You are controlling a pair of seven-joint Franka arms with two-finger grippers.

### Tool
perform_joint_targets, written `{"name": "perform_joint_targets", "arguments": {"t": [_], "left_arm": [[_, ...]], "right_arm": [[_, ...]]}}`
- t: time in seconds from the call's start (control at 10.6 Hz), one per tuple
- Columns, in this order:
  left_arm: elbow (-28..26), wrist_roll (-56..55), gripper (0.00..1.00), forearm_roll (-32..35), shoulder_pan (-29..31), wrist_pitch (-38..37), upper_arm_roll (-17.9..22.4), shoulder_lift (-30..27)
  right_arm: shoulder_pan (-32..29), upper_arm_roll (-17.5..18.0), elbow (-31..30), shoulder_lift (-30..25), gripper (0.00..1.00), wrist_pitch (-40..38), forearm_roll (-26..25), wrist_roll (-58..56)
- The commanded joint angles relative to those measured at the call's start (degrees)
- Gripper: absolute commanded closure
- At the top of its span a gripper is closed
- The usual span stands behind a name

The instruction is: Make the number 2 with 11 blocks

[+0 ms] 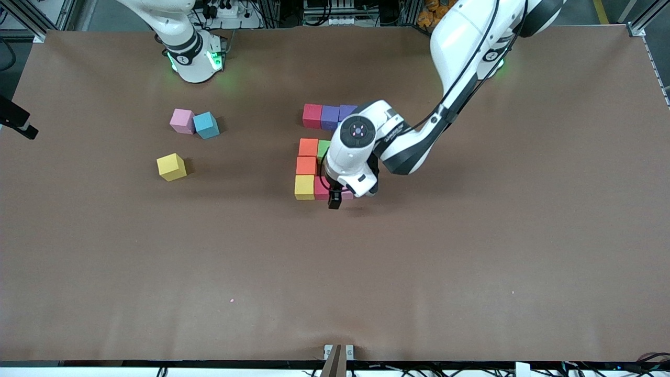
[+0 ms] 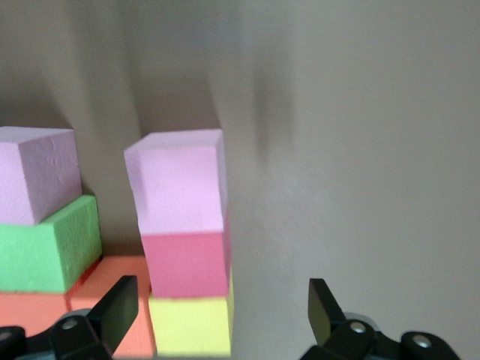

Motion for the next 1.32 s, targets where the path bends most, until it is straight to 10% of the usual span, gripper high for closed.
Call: {"name": "perform_joint_targets", "arguments": {"t": [0.0, 1.23], "left_arm": [[-1.61, 4.85, 0.0, 1.72, 0.76, -2.12, 0.42, -5.6], [2.26, 94.27, 0.0, 1.74, 27.8, -29.2, 0.08, -23.98]], "right_arm": [[-0.79, 0.52, 0.84, 0.04, 0.0, -0.44, 1.04, -0.01], [-0.44, 0.61, 0.84, 0.22, 0.0, -0.26, 1.04, -0.01]]}}
